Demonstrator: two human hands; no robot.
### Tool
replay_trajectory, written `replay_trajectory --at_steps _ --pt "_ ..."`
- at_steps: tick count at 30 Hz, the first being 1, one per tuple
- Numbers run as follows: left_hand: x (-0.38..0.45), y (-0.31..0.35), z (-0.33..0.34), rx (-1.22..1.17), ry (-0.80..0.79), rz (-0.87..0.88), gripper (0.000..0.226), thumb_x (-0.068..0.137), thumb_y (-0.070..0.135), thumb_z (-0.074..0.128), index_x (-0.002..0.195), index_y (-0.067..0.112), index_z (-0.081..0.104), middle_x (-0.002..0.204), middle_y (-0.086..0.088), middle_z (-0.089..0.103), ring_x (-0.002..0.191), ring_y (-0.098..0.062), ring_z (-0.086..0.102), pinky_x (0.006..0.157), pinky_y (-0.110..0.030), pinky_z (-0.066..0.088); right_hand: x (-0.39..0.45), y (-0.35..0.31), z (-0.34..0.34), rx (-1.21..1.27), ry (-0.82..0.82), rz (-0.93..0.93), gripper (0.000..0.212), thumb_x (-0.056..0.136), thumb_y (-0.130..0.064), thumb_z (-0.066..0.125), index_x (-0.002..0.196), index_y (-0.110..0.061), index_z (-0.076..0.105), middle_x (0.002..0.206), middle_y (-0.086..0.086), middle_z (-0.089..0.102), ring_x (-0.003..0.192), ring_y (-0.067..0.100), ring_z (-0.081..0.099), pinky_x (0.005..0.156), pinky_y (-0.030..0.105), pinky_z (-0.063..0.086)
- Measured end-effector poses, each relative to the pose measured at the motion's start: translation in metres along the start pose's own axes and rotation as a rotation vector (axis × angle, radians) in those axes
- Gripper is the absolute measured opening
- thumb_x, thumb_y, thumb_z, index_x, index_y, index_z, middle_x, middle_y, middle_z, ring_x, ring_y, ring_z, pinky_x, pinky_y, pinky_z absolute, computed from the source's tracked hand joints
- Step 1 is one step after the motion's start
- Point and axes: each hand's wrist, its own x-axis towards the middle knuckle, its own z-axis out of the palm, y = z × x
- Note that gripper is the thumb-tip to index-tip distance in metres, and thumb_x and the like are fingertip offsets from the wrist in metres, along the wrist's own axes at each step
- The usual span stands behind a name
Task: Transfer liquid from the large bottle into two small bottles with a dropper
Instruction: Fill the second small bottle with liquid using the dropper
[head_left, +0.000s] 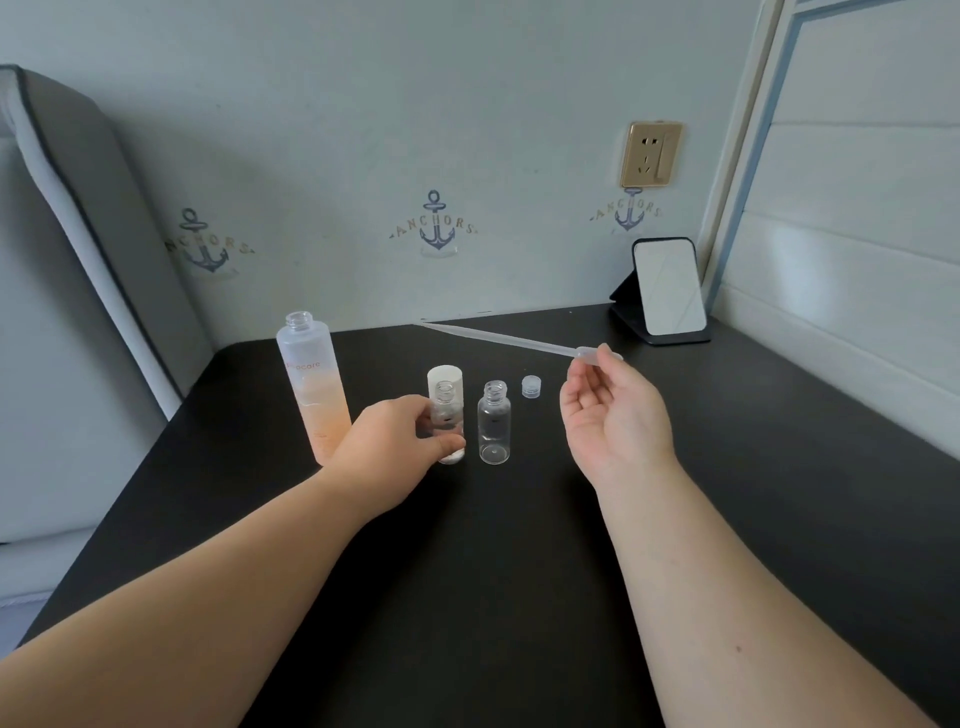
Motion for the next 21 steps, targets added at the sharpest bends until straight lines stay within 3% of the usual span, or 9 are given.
replay_trajectory --at_steps 6,12,15,19,21 --pt "0.012 0.000 0.008 -0.031 0.022 -0.010 0.018 0.087 0.039 0.075 0.092 0.025 0.065 0.085 0.013 0.066 0.081 -0.002 0.061 0.066 -0.019 0.043 0.001 0.002 0.000 0.007 0.003 0.020 0.008 0.090 -0.004 0.072 0.098 -0.005 0.071 0.074 0.008 0.074 0.064 0.018 0.072 0.057 0.024 0.055" --pt "0.015 0.001 0.014 -0.008 0.049 -0.013 0.019 0.087 0.044 0.072 0.083 0.033 0.057 0.080 0.015 0.061 0.074 0.000 0.056 0.057 -0.018 0.033 0.001 0.002 0.001 0.000 0.011 0.028 0.008 0.090 -0.004 0.073 0.098 -0.005 0.071 0.073 0.008 0.074 0.065 0.018 0.072 0.058 0.024 0.056" --pt "0.014 -0.002 0.016 -0.017 0.055 -0.014 0.018 0.086 0.048 0.072 0.095 0.034 0.062 0.084 0.020 0.063 0.079 0.004 0.057 0.060 -0.013 0.033 0.001 0.001 0.001 0.002 0.018 0.026 0.009 0.090 -0.004 0.073 0.099 -0.005 0.072 0.073 0.008 0.074 0.064 0.018 0.072 0.057 0.024 0.056" --pt "0.009 -0.004 0.012 -0.088 0.122 -0.040 0.044 0.082 0.043 0.077 0.123 0.029 0.066 0.100 0.022 0.068 0.094 0.003 0.060 0.076 -0.012 0.041 0.001 0.000 0.000 0.000 0.014 0.022 0.009 0.090 -0.004 0.072 0.098 -0.005 0.072 0.073 0.008 0.075 0.064 0.018 0.072 0.057 0.024 0.055" --pt "0.004 -0.002 0.005 -0.116 0.192 -0.033 0.040 0.080 0.041 0.075 0.118 0.034 0.065 0.097 0.025 0.065 0.087 0.007 0.058 0.073 -0.013 0.041 0.001 0.000 0.000 0.000 0.010 0.022 0.009 0.089 -0.004 0.072 0.099 -0.005 0.072 0.073 0.008 0.074 0.064 0.018 0.071 0.057 0.024 0.055"
